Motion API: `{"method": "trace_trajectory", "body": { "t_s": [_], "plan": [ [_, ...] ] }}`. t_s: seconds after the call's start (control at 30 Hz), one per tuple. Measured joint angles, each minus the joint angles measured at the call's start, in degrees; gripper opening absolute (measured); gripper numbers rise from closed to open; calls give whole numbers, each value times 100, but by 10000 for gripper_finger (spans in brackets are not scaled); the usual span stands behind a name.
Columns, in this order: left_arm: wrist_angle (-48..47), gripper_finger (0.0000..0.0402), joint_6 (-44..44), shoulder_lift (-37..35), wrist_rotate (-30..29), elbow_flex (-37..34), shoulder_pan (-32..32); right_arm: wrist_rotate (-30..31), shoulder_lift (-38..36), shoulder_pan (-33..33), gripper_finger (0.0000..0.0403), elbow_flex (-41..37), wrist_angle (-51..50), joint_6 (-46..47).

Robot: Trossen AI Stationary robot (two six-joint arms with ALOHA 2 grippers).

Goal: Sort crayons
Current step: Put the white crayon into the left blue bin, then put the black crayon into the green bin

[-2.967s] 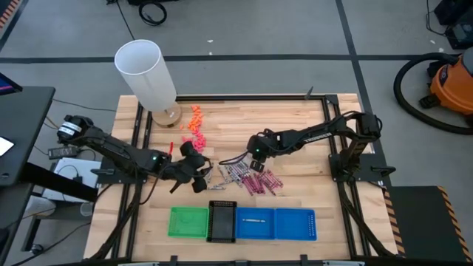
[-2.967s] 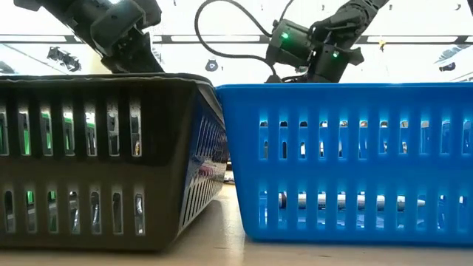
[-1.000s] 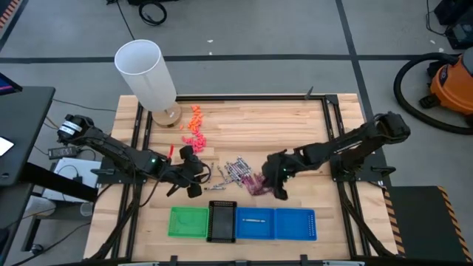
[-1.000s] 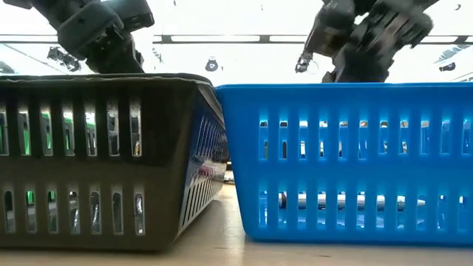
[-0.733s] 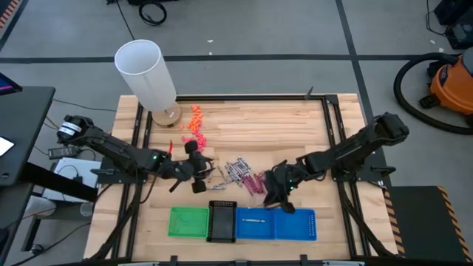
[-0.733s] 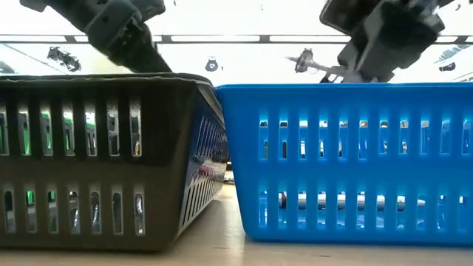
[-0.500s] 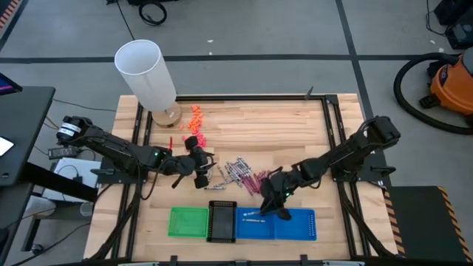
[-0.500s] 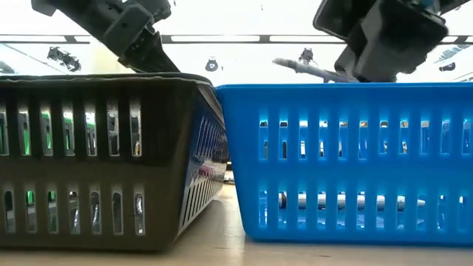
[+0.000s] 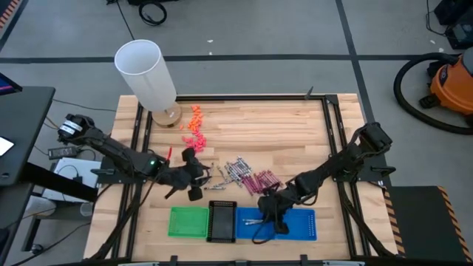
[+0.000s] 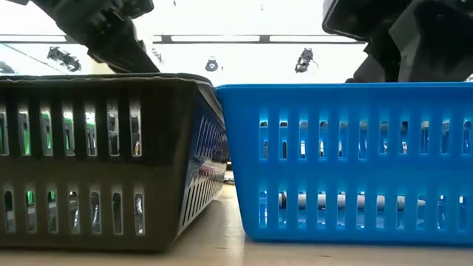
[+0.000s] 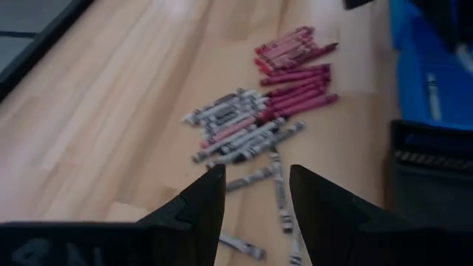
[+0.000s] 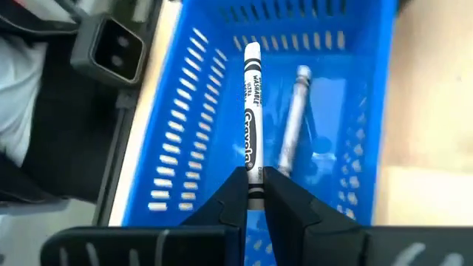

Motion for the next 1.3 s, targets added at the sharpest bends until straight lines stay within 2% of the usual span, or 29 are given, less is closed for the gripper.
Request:
{"method": "trace_trajectory", "body": {
  "t_s": [0.43,0.77,0.93,1.1,1.3],
  "plan": [
    [-212,162,-631,0,-29,-1,-254,50,-243,-154,133,46,-381,138],
    [-328,162,-1078,0,-32,-1,-211,1115,-849,-225,133,44,-520,-425],
    [-351,162,-1132,0,-37,-2,-211,1982,-905,-296,133,-92,-572,-700],
    [-327,162,-1185,0,-50,-2,-211,2478,-957,-468,132,-389,-477,-820],
    [-339,162,-1267,0,-52,-2,-211,2607,-1349,-713,127,-930,311,-1036]
  ]
}}
